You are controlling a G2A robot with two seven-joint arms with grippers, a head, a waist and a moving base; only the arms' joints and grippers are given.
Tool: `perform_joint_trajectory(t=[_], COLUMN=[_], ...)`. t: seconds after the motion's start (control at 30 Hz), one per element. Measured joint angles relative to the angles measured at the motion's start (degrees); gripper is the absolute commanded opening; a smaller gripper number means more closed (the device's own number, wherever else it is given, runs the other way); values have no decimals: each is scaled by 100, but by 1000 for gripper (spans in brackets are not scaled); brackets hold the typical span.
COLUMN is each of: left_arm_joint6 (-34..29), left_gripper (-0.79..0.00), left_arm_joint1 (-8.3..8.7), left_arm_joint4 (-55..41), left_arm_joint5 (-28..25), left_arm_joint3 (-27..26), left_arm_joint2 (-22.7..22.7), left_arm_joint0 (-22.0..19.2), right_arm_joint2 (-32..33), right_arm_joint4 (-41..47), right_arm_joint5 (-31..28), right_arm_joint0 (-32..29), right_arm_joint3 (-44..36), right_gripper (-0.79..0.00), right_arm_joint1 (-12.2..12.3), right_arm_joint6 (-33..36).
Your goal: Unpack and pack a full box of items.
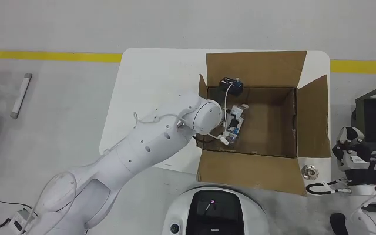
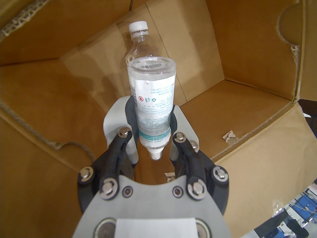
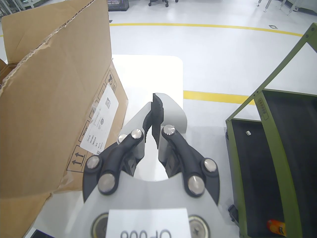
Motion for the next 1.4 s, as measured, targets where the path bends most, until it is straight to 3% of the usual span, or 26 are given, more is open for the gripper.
perform_joint_trajectory(t=[0.03,0.53,0.7,0.93,1.2,1.4], left_arm_joint6=[0,-128,-141,-650,-1311,-1454], left_gripper=[0,0,0,0,0,0], left_arm_joint1=[-12,-52,-2,136,264,331], left_arm_joint4=[5,264,345,791,1296,1627], left_arm_joint5=[1,55,-139,-518,-668,-598], left_arm_joint3=[18,-185,-621,-1524,-2417,-2786], left_arm_joint2=[-1,-262,-476,-695,-895,-1097], left_arm_joint0=[3,143,244,375,572,749], right_arm_joint2=[0,0,0,244,992,1297], right_arm_joint4=[0,0,0,-481,-1415,-2466], right_arm_joint5=[0,0,0,-174,-1294,-1945], right_arm_joint0=[0,0,0,-6,-323,-671], right_arm_joint3=[0,0,0,19,-47,-259], right_gripper=[-785,-785,-785,-785,-785,-785], right_arm_joint1=[0,0,0,7,83,102], right_arm_joint6=[0,0,0,257,1182,925])
